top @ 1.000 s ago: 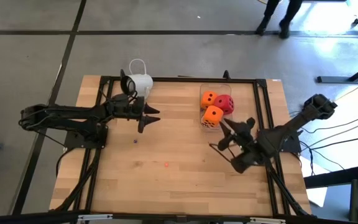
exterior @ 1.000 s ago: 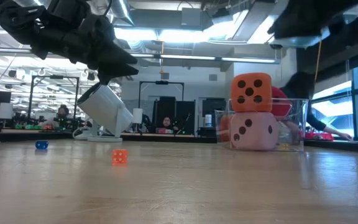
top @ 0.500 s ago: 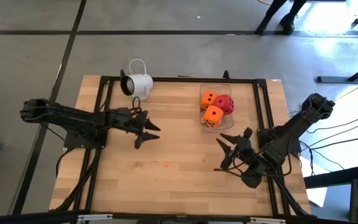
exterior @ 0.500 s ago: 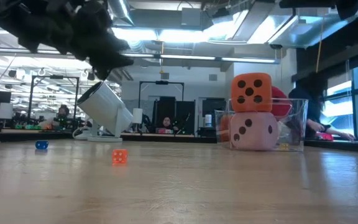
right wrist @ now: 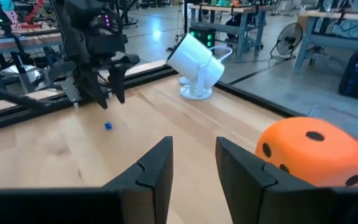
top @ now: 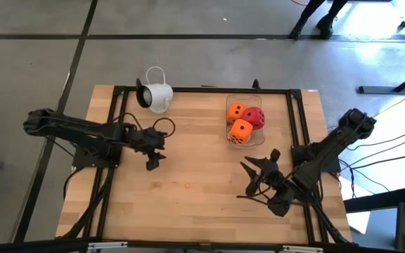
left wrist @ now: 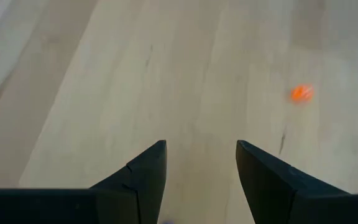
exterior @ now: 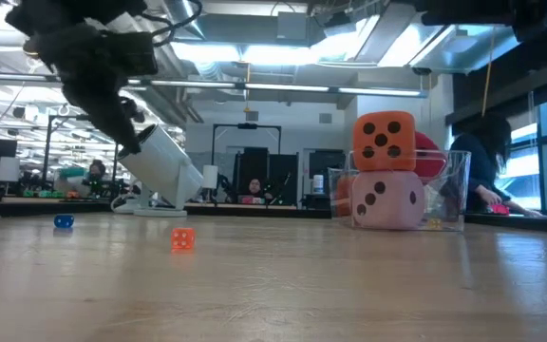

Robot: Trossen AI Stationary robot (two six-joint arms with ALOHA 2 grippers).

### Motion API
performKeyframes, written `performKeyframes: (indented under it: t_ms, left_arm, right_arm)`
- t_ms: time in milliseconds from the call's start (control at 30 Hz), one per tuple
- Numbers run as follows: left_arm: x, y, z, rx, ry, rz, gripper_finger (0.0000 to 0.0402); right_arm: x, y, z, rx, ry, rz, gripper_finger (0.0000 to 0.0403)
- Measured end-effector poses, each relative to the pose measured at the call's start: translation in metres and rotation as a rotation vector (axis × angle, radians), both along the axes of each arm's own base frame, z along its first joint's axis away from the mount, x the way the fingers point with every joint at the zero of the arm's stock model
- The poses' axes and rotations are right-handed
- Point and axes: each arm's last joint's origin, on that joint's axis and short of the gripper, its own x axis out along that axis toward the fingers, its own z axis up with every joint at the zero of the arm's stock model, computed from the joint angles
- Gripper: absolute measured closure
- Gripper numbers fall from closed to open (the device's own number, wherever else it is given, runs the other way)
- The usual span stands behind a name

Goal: Pick & Place Dice
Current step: Put the small blue die into the transparent bin

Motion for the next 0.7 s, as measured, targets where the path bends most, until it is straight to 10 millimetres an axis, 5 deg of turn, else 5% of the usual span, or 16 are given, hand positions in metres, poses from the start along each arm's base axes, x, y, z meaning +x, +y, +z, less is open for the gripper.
performKeyframes:
  t_ms: [267, 700]
  left_arm:
    - [-0.013, -0.007, -0.006, 0.076, 0.169, 0.009, 0.0217]
    - [-0.015, -0.026, -0.009, 0.191, 0.198, -0.057, 0.0217]
  right_arm:
    - [0.002, 0.003, -0.006, 0.035, 0.013, 0.01, 0.0282]
    - [0.002, 0.003, -0.007, 0.049, 0.029, 0.025, 0.0282]
